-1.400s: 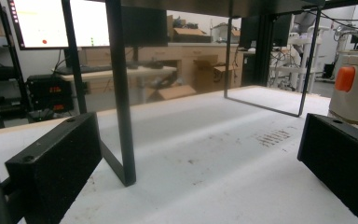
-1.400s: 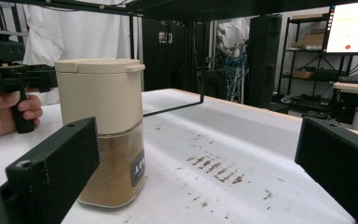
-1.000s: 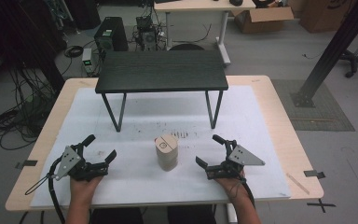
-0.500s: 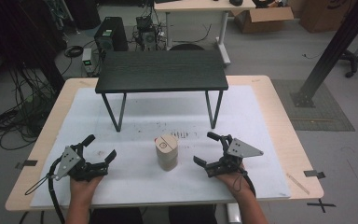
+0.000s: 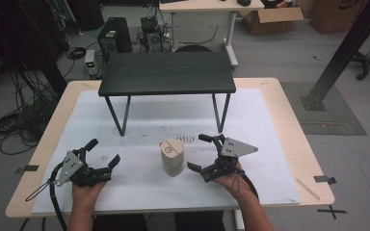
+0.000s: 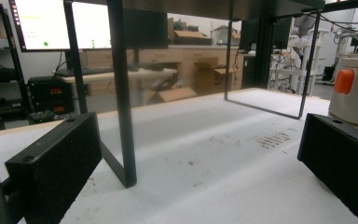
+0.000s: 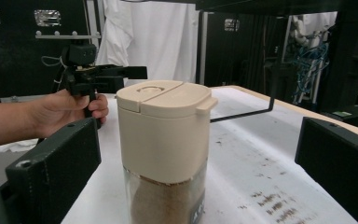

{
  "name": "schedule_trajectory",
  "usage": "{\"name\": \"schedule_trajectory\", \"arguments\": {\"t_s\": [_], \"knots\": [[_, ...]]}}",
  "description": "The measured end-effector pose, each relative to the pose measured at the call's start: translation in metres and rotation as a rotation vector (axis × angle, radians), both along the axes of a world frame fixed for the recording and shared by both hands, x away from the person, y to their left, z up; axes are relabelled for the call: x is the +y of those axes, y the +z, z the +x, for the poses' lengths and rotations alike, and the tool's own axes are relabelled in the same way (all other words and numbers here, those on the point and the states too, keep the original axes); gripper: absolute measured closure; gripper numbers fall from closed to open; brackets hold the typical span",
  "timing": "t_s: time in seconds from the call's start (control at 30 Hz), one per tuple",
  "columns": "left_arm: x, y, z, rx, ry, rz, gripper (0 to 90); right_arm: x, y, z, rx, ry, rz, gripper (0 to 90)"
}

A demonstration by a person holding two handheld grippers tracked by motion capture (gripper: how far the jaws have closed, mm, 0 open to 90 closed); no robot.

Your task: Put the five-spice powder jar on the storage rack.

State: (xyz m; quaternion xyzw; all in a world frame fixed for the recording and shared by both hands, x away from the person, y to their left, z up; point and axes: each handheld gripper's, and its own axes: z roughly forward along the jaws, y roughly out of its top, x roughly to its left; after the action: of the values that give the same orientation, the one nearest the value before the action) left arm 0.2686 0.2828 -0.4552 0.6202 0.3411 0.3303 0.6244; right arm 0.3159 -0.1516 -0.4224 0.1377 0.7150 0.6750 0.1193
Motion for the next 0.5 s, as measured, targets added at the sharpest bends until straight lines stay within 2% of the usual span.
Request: {"name": "schedule_trajectory", "arguments": {"t_s": [0.5], "knots": [[0.0, 0.0, -0.0001, -0.002, -0.001, 0.0, 0.2, 0.0093, 0.0013, 0.0055, 0.007, 0.025, -0.021, 0.0]]}}
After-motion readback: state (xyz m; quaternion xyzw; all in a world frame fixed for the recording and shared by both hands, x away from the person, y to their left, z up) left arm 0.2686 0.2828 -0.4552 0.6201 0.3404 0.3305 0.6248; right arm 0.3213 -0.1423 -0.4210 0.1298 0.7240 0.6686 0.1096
